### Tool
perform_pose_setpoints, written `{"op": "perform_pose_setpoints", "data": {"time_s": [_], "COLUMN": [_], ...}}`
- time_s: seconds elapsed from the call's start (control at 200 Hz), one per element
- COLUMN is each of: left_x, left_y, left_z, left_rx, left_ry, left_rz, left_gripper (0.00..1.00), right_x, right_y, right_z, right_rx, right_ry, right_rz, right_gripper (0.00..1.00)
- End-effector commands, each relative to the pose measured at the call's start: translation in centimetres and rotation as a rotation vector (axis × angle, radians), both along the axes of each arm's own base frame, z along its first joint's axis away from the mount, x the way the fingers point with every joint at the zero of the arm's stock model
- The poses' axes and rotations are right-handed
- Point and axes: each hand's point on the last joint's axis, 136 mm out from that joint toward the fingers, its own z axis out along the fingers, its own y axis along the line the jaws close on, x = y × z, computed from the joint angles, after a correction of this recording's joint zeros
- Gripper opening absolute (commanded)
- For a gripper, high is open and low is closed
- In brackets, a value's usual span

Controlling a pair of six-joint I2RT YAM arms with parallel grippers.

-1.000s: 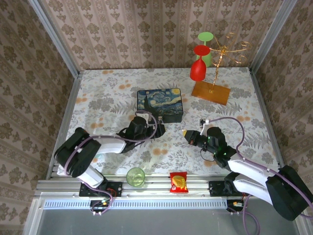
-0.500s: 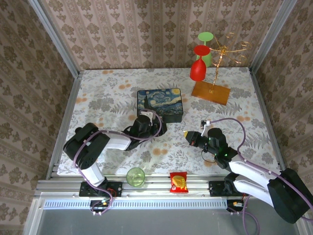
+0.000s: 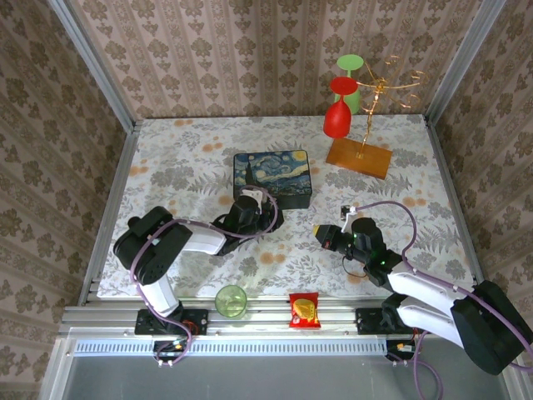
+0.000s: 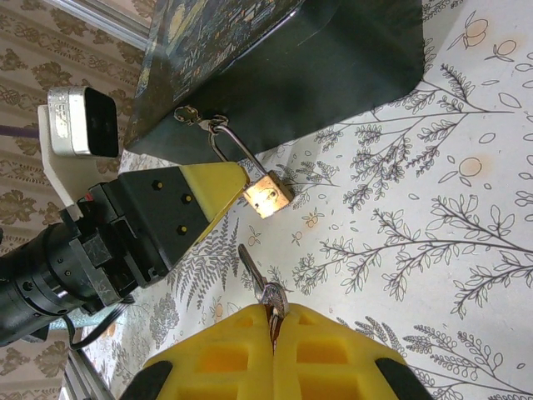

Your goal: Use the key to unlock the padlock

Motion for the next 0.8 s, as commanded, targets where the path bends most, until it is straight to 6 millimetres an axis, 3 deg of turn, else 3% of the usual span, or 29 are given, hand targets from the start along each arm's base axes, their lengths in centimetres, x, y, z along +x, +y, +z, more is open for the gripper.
{"op": "perform_pose_setpoints", "data": {"time_s": [0.0,0.385,0.63,0.795], "left_x": [-0.1,-0.1,-0.1,0.1], "left_y": [-0.2,-0.1,-0.4,-0.6], "left_z": [-0.7,-1.5,-1.8,-0.9], "left_rx": [0.003,0.044,0.032,-0.008], "left_ry": [0.006,0.015,0.030,0.032], "left_rz": [0.006,0.022,0.028,0.041], "left_gripper": [0.40,0.32,0.19,0.12], "right_x": [0.3,0.2,0.2,0.3], "right_y": [-0.3,-0.5,-0.5,0.2], "right_z": [0.2,-0.2,-0.7,-1.4], "right_rx": [-0.004,-0.011,-0.006,-0.009], "right_ry": [-0.021,-0.017,0.000,0.033], "right_rz": [-0.016,-0.023,-0.024,0.006], "right_gripper": [0.00,0.00,0.00,0.00]}}
